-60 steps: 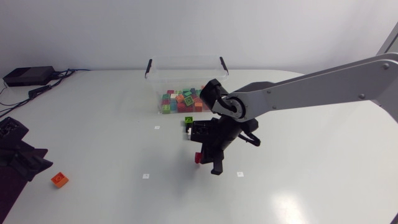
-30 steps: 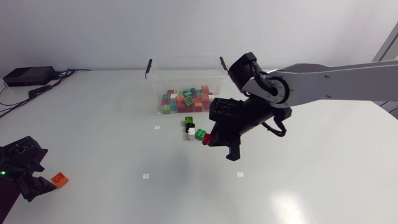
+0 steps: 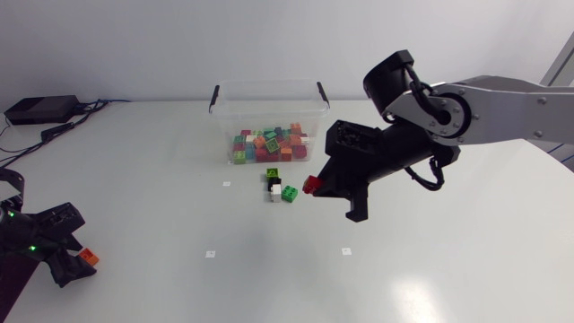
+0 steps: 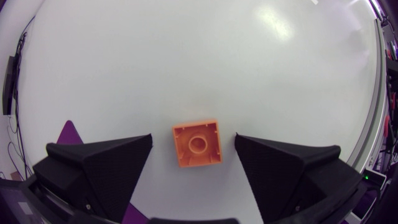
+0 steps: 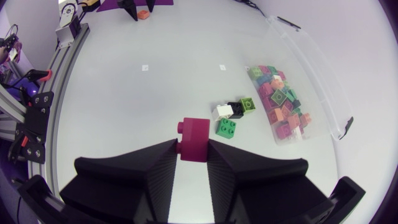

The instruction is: Place the duplo bricks in the container

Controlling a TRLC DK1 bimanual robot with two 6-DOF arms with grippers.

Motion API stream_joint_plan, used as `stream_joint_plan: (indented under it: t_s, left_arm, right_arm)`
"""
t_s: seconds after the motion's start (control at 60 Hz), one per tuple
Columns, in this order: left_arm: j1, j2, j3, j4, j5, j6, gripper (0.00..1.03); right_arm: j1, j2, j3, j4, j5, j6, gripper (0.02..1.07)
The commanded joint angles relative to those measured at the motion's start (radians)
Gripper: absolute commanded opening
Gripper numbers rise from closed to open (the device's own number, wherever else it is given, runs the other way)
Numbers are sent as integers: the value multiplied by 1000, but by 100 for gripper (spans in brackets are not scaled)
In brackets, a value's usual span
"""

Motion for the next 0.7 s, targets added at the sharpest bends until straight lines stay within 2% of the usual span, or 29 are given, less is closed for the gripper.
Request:
stream_joint_plan:
  t_s: [0.0,0.05,0.067,0.083,0.1,0.217,0.367,0.517,0.683]
  left_arm:
    - [-11,24,16,4,-5,-13,62]
    - [-13,24,19,4,-3,-21,43]
    - [-14,22,21,2,-3,-24,33]
    - [-16,22,22,1,-3,-26,27]
    - [-16,20,25,-2,-3,-26,26]
    - [-24,-41,24,-45,6,-22,26]
    - [-68,-171,21,-110,50,-26,25]
    - [-165,-299,45,-159,81,-81,25]
    - [-258,-345,122,-220,132,-151,25]
  right_arm:
    - [-12,-26,-17,-22,-9,-26,18]
    - [-17,-35,-14,-22,-12,-20,18]
    - [-18,-38,-13,-22,-12,-18,18]
    - [-18,-41,-11,-22,-12,-15,18]
    - [-20,-43,-8,-22,-12,-14,18]
    - [-25,-66,12,-14,-15,22,18]
    - [-41,-75,70,15,-15,85,18]
    - [-55,-46,144,67,-14,160,18]
    - [-74,23,231,118,-6,232,18]
